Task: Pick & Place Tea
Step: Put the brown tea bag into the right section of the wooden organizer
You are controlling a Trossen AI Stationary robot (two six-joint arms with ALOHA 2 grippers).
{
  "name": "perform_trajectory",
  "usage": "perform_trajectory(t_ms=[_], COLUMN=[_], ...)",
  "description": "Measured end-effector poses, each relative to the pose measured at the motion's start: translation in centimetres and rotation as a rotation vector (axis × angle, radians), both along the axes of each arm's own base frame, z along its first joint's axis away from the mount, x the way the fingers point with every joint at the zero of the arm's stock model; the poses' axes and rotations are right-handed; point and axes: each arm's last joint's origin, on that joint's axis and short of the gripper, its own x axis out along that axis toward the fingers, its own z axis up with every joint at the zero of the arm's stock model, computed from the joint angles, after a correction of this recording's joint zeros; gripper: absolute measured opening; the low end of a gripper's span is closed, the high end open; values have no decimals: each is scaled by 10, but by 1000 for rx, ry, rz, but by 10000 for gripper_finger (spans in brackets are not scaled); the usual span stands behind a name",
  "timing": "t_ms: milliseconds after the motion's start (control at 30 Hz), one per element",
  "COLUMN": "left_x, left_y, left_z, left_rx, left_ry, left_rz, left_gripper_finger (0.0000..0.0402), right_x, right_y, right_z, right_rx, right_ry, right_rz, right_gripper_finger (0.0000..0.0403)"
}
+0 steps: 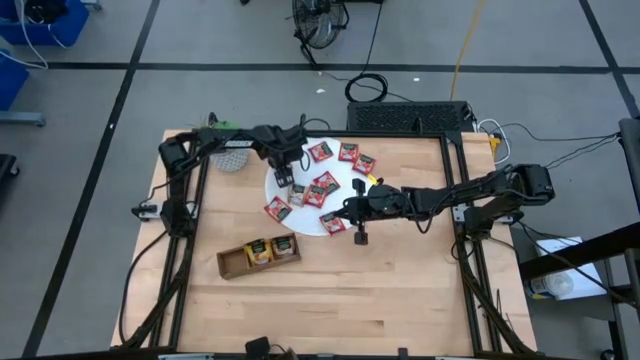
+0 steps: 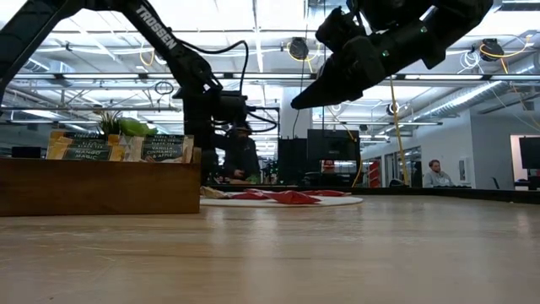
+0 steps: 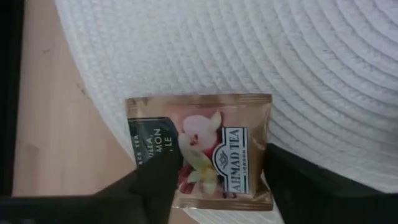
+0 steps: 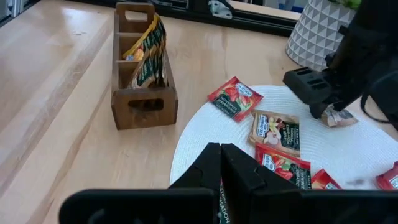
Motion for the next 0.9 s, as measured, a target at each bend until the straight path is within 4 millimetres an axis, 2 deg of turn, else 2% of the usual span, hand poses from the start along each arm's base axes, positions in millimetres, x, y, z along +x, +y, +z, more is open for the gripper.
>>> perform_trajectory(t_ms=[100,233,267,367,500,733,900], left_x=[2,6,6,10,17,36,39], left_y=[-5,-15,-18,-32,-69,-154,-208], left_z=[2,1,1,1,13,32,36], left_rx=[15,45,63,181,408,672,829], left_ry=[10,60,79,196,364,356,316], left_rz=[-14,-72,-81,-146,-266,-490,-606], left_gripper_finger=[155,38,23,20,13,13,13], right_x=[0,0,1,1,1,1,1], right_y=[0,0,0,0,0,-1,-6], right_z=[1,1,1,1,2,3,2], right_rx=[-2,-2,-2,15,18,17,-12], right_ry=[-7,-12,-14,-18,-20,-35,-27], right_rz=[1,1,1,-7,-9,-15,-75], right_gripper_finger=[0,0,0,0,0,0,0])
